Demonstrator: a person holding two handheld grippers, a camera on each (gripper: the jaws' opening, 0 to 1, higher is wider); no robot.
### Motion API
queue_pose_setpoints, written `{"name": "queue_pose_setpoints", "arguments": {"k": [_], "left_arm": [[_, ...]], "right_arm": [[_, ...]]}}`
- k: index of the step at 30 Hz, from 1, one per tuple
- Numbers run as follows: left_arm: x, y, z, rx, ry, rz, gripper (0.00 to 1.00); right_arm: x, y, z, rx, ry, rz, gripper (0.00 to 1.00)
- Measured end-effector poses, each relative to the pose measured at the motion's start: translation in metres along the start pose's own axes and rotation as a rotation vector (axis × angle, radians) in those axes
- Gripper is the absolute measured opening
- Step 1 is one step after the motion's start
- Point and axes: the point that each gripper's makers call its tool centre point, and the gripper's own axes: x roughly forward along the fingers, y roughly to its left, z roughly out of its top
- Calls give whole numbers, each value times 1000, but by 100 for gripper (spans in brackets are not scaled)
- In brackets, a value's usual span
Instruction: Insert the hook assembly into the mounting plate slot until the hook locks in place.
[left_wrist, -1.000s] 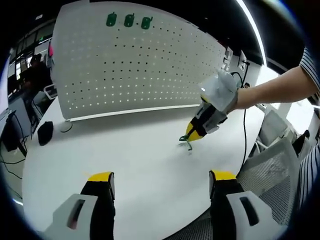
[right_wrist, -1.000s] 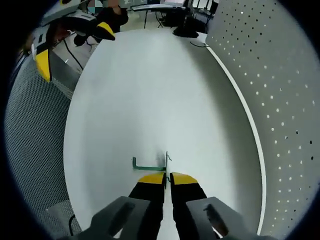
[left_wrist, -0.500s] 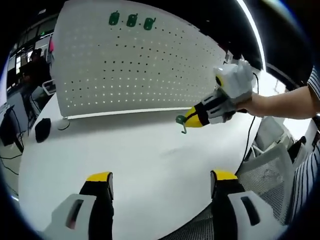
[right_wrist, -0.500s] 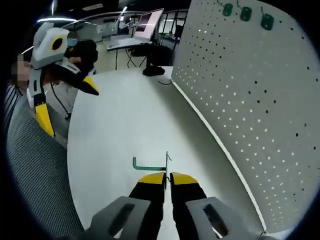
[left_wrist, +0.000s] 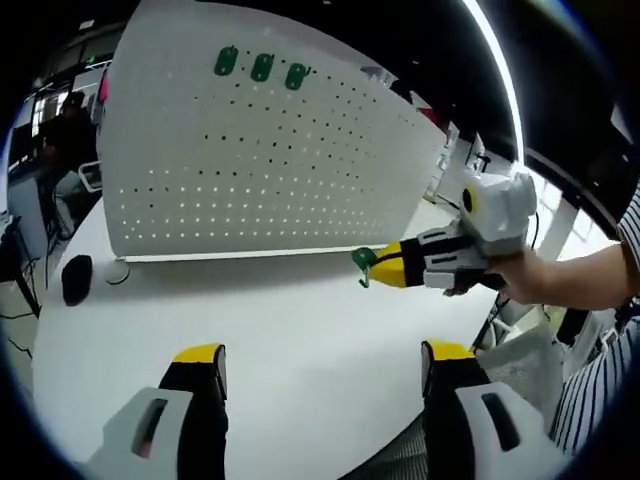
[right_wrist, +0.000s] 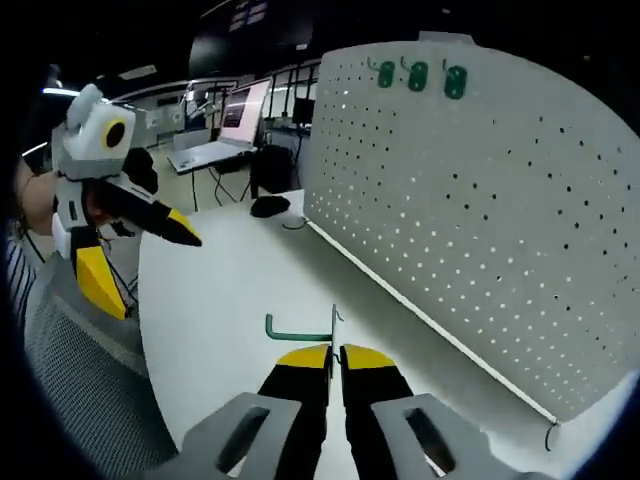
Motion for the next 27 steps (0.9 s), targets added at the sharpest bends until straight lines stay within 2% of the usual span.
{"name": "queue_pose_setpoints", "arguments": {"k": [2,3,5,10,16,20,27], "left_arm": [[-1,-3,11,0,-26,2,83],[-2,-5,17,-9,-40,-5,83],[-3,-9,27,-34,-64,-21,82],[-6,-17,46,-52,-97,-43,82],[-10,-23,60,-78,-123,-70,79],[-7,-32,64,-93,-115,-115,77],[-8,-46,78,-136,-143,-177,71]], "right_arm": [[-5,2,8,131,-36,-8,2],[-7,2,14,141,-65,-17,2],[-12,6,19,108,-77,-37,2],[-20,18,35,133,-139,-40,2],[-29,25,55,224,-224,-59,2],[-32,29,65,228,-262,-67,1],[-38,33,76,268,-308,-63,1]]}}
